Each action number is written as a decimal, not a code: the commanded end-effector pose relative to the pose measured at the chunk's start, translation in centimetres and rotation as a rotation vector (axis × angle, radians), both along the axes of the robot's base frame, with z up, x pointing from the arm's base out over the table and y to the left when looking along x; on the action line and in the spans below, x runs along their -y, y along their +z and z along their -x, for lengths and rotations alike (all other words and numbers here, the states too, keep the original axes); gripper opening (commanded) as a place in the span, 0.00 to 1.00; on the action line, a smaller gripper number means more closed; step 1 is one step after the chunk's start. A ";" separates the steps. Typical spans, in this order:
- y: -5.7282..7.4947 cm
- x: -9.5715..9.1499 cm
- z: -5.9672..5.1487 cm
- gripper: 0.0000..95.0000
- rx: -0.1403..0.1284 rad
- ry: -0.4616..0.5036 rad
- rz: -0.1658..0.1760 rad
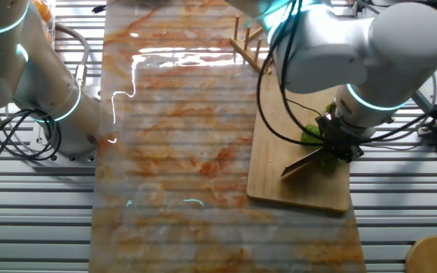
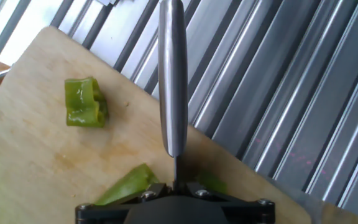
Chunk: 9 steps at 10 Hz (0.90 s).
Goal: Chop the chili peppers
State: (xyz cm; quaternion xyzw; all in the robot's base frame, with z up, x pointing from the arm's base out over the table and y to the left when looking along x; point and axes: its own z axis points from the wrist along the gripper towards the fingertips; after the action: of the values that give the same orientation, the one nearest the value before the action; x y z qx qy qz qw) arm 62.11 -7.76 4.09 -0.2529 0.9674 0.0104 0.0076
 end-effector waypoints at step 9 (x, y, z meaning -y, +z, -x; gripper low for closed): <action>3.5 0.3 3.6 0.00 0.079 0.019 0.022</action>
State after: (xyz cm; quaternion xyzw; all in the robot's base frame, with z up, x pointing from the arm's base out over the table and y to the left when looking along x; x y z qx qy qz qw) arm 58.33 -8.04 7.91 -0.2642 0.9638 -0.0114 0.0338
